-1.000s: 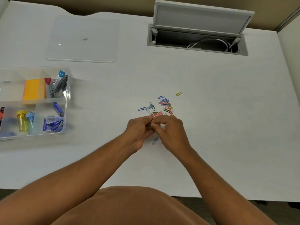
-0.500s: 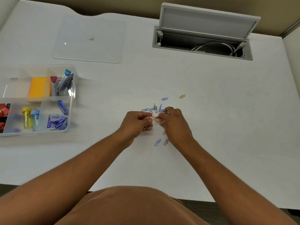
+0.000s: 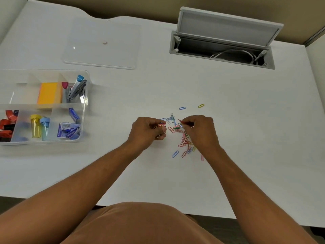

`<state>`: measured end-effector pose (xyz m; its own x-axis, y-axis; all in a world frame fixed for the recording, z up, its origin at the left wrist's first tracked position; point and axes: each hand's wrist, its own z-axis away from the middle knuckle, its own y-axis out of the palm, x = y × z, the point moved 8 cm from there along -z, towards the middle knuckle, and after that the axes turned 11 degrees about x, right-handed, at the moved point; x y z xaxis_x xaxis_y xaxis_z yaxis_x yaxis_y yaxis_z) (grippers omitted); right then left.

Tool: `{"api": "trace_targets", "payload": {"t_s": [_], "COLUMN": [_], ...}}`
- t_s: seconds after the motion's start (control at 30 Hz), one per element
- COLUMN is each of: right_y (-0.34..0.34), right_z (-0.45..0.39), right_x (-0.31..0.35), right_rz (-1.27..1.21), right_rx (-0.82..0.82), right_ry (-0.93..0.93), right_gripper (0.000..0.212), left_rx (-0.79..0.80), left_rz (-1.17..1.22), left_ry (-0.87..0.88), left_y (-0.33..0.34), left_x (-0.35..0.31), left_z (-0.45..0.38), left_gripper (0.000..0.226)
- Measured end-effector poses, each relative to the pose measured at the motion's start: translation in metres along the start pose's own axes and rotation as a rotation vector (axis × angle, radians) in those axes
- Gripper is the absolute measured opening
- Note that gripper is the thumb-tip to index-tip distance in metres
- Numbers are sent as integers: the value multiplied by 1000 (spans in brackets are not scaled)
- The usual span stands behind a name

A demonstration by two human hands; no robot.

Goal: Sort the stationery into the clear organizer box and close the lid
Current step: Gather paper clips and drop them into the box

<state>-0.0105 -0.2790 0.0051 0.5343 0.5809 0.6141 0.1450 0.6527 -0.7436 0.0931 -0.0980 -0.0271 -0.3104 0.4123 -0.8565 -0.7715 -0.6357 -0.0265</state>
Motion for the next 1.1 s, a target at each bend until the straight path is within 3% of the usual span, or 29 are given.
{"api": "trace_targets", "payload": {"t_s": [0.2,0.3,0.5,0.87,1.1], "right_y": [24,52,100,197,259], "right_z": [8,8,-21,-95,-138], "right_x": [-7,27,126,334,428], "right_rz": [-1003,-1160,-1247,-1101,-677], "right_rx": [120,244,398,606,563], "right_ry": [266,255,179,27,-103], "right_gripper": [23,20,31,20,20], "left_rx": [-13,-34,-122,-337,-514], "left_rz": [283,366,406,615,304], "left_ry": [44,74,87,217,116], "left_y": [-38,-70,-151,-354,-460], "left_x": [-6,-9,-7,1,13], "left_z": [17,30,54,97,96], "left_gripper": [23,22,22,16,22]}}
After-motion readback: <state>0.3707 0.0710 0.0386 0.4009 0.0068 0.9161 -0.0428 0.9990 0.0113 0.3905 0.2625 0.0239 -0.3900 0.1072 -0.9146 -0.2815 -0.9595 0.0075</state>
